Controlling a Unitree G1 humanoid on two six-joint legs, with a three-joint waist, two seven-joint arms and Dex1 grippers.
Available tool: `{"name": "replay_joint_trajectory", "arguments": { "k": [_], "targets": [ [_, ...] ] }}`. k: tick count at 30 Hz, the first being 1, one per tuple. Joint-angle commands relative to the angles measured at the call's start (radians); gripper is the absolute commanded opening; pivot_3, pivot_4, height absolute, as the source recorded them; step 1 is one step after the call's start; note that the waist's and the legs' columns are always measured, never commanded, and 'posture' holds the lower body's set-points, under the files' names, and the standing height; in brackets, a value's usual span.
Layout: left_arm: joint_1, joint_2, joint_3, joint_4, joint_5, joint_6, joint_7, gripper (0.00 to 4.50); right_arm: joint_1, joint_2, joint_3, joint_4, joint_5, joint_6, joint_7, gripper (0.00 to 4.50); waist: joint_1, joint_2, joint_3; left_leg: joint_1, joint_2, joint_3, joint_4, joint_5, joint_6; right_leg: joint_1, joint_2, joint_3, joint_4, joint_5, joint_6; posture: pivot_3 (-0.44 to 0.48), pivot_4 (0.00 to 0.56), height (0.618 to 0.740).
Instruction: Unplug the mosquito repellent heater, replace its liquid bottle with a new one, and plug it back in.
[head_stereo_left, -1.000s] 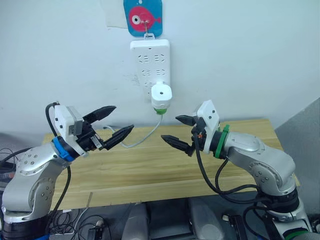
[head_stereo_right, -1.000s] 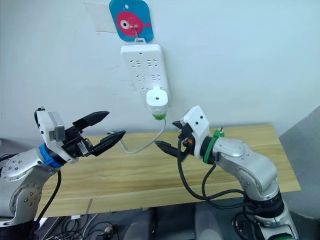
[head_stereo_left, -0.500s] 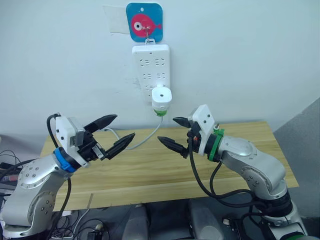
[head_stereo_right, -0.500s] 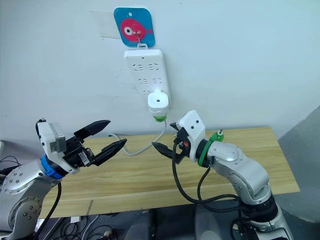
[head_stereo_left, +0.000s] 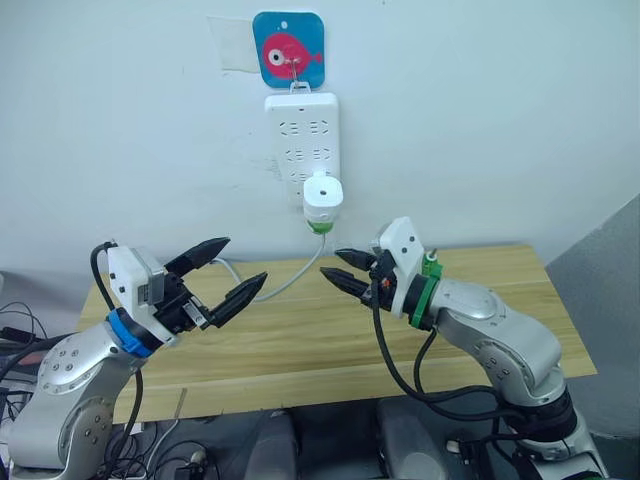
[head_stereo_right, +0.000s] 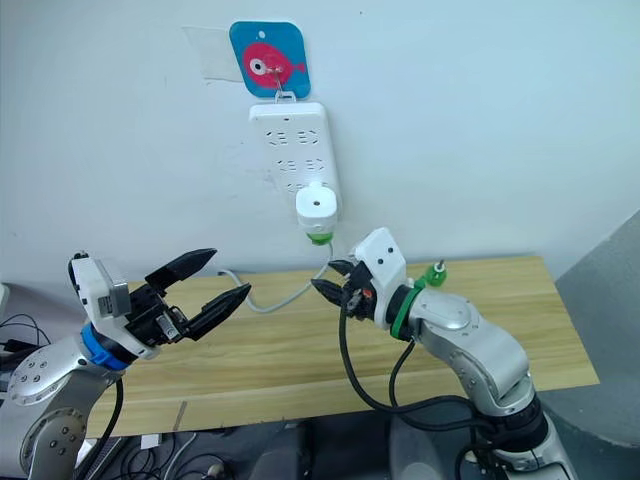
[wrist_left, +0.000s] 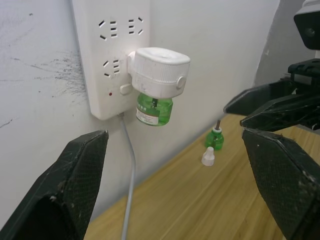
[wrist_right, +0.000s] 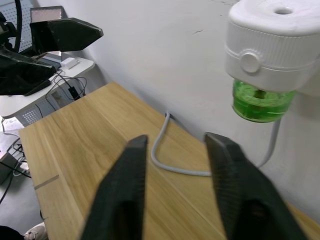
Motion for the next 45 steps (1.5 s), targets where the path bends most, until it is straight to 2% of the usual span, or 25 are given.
{"name": "replay_joint_trajectory", "arguments": {
  "k": [1,2,13,24,33,45],
  "targets": [
    [0.008,0.011,0.028,-0.04,-0.009,-0.018,-0.003,4.5,0.008,0.009,0.002,-0.035,-0.004,-0.017,-0.004,0.25,0.0,0.0,0.0,0.005,0.0,0.0,-0.002,0.0,0.0,0.005,0.0,0.0,-0.002,0.0,0.0,-0.143,0.179,0.73],
    [0.008,0.012,0.028,-0.04,-0.009,-0.018,-0.004,4.5,0.009,0.01,0.004,-0.035,-0.004,-0.017,-0.004,0.02,0.001,0.0,0.0,0.007,0.0,0.0,-0.003,0.0,0.0,0.008,0.0,-0.001,-0.003,0.0,0.0,-0.143,0.179,0.73],
    [0.01,0.053,0.045,-0.05,-0.039,0.002,-0.028,4.5,-0.03,0.049,0.005,-0.013,-0.04,-0.026,-0.036,0.02,0.003,0.0,-0.001,0.011,0.0,0.0,-0.007,0.0,0.0,0.01,0.0,-0.001,-0.004,0.0,-0.001,-0.14,0.181,0.73],
    [-0.039,0.085,0.033,-0.052,-0.061,0.032,-0.03,4.5,-0.073,0.106,0.017,0.029,-0.146,-0.074,-0.11,0.02,0.014,0.0,-0.001,0.011,0.0,-0.001,-0.008,0.0,0.0,0.01,0.0,-0.001,-0.005,-0.001,-0.001,-0.14,0.174,0.73],
    [-0.041,0.088,0.031,-0.047,-0.057,0.036,-0.042,4.5,-0.072,0.128,0.072,0.086,-0.252,-0.145,-0.129,0.02,0.015,0.0,-0.001,0.011,0.0,-0.001,-0.008,0.0,0.0,0.01,0.0,-0.001,-0.005,-0.001,-0.001,-0.137,0.173,0.73],
    [-0.027,0.088,0.041,-0.05,-0.053,0.032,-0.049,4.5,-0.108,0.163,0.047,0.143,-0.283,-0.195,-0.122,0.02,0.017,0.0,-0.001,0.011,0.001,-0.001,-0.008,0.0,0.0,0.01,0.0,-0.001,-0.005,-0.001,-0.001,-0.13,0.167,0.73]
  ]
}}
